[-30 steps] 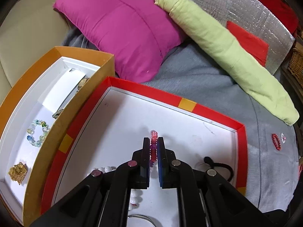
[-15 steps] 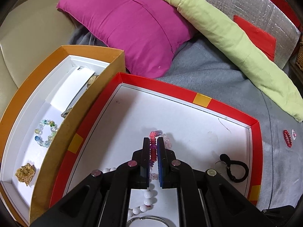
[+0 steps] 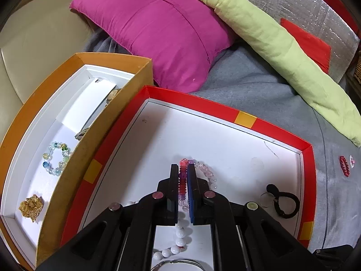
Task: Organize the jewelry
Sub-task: 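Open the left tool to drop the pink-white bracelet while the right tool releases the purple bracelet, then move both open tools back over the remaining bracelets on the bed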
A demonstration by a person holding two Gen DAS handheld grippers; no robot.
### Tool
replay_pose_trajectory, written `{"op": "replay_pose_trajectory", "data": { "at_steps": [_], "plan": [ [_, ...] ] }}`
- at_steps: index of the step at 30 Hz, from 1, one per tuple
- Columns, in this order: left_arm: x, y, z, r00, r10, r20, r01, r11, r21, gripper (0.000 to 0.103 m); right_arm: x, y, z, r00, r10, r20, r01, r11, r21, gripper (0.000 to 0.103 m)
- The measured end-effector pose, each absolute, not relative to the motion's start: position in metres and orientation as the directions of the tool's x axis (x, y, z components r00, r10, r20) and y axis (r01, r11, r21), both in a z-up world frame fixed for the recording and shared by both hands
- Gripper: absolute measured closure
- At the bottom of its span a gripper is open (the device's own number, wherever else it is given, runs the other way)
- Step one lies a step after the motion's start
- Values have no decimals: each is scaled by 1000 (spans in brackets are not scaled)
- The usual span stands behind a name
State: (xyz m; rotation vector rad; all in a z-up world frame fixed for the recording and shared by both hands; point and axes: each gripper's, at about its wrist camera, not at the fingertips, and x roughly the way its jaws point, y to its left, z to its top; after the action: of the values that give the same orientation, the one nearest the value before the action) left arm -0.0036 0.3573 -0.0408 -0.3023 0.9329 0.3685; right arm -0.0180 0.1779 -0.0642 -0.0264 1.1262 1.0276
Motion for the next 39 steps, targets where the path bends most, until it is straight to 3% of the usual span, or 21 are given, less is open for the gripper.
{"op": "replay_pose_trajectory", "data": {
  "at_steps": [10, 12, 15, 17, 20, 22, 25, 26, 32, 39],
  "plan": [
    [-3, 359, -40, 525, 165, -835, -438, 894, -98, 96, -16, 181, -67, 37, 641, -766, -676, 581, 454, 90],
    [-3, 360, -39, 520, 172, -837, -448, 889, -96, 91, -15, 178, -66, 55, 634, -772, -671, 595, 441, 89],
    [-7, 361, -32, 530, 180, -829, -460, 882, -103, 74, -13, 173, -62, 63, 640, -766, -661, 602, 448, 89],
    [-12, 360, -21, 542, 213, -813, -474, 876, -86, 57, -13, 168, -56, 80, 646, -759, -659, 606, 447, 88],
    [-20, 356, -5, 560, 258, -788, -497, 865, -70, 43, -13, 153, -43, 113, 662, -741, -648, 614, 450, 76],
    [-28, 347, 9, 580, 286, -763, -506, 860, -62, 43, -16, 141, -34, 132, 671, -730, -647, 616, 449, 68],
    [-36, 324, 28, 614, 306, -728, -500, 864, -59, 39, -19, 117, -25, 172, 679, -714, -638, 629, 445, 44],
    [-38, 316, 31, 627, 305, -717, -492, 868, -61, 36, -22, 101, -21, 193, 684, -704, -635, 634, 441, 42],
    [-28, 220, 31, 687, 212, -695, -373, 924, -86, 34, -22, 12, -22, 285, 659, -696, -569, 701, 430, 42],
    [20, 101, -13, 637, 35, -770, -198, 973, -120, 34, 10, -112, -35, 409, 578, -706, -389, 810, 438, 42]
  ]
}}
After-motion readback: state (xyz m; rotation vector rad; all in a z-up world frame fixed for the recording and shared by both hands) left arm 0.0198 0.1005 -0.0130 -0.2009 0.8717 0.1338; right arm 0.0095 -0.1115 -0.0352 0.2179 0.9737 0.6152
